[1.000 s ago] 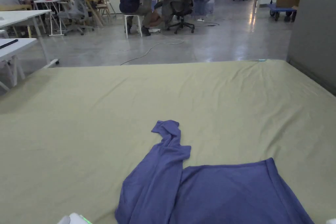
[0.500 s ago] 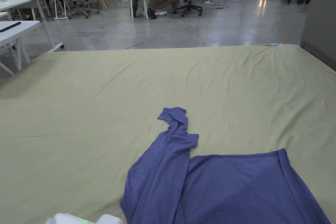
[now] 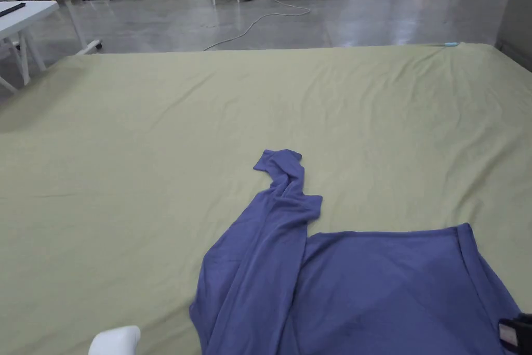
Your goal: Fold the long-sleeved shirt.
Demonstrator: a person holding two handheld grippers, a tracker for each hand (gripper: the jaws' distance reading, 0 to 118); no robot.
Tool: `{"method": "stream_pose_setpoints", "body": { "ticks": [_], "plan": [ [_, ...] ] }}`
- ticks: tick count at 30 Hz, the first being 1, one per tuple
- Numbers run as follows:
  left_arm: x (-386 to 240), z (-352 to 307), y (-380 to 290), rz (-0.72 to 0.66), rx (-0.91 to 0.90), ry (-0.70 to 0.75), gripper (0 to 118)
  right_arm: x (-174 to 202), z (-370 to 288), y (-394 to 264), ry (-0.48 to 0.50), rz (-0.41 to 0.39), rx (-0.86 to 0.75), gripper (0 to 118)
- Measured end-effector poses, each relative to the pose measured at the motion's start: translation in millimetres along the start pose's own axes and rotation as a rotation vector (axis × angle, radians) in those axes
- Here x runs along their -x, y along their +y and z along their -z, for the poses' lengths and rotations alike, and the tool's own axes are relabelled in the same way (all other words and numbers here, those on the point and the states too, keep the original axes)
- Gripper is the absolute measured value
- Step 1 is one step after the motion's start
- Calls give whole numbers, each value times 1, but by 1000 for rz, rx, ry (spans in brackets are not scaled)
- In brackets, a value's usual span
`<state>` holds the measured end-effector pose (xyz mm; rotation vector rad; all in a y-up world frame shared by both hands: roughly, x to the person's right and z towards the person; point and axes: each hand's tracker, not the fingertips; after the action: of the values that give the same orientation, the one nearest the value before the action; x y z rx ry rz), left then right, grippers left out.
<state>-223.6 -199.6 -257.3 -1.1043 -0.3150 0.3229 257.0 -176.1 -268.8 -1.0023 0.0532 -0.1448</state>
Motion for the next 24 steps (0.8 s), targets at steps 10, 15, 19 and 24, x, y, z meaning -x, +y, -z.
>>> {"method": "stream_pose_setpoints", "body": {
  "ticks": [10,15,19,24],
  "plan": [
    [-8,25,34,71,-24,20,0,12,27,4,-12,-9,23,0],
    [-12,41,50,83,-27,7,0,16,41,9,19,16,53,0],
    [-13,46,57,90,-36,8,0,29,58,42,54,-15,41,0],
    [-8,51,69,96,-45,17,0,64,72,97,81,-111,-52,0]
  ]
}}
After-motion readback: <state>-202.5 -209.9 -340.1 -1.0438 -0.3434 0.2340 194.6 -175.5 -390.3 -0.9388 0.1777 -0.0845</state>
